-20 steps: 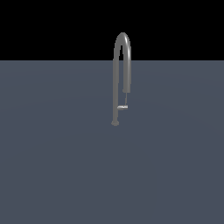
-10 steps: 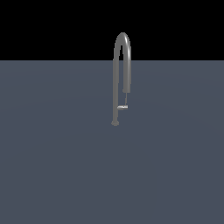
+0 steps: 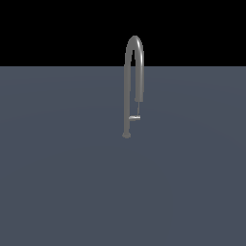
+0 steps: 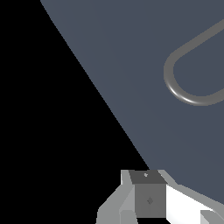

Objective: Turn on the faucet by rotating a designated handle.

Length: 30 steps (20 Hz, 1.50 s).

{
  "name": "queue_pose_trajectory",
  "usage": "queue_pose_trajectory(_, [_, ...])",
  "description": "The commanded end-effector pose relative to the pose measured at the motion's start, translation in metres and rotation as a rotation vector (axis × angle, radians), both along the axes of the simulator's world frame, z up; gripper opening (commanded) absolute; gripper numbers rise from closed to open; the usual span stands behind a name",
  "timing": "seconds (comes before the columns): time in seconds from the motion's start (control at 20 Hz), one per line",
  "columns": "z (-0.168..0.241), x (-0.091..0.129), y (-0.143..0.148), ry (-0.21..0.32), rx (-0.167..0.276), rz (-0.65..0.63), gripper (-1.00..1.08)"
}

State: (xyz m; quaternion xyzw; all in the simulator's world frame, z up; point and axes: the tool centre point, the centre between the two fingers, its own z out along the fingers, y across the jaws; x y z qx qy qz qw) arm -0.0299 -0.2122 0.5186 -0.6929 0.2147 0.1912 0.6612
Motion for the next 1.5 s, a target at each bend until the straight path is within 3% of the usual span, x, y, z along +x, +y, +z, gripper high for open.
queue_pose_trajectory(0.0, [-0.025,0.020,0.004,0.072,0.036,0.014,-1.00])
queue_pose_trajectory(0.35, [-0.103,0.069,0.027,0.283,0.098,0.051,-1.00])
queue_pose_trajectory(0.65, [-0.174,0.102,0.058,0.470,0.116,0.085,-1.00])
queue_pose_trajectory(1.1, [-0.277,0.132,0.114,0.736,0.080,0.128,-1.00])
queue_pose_trajectory(1.45, [-0.329,0.138,0.146,0.868,0.034,0.147,-1.00])
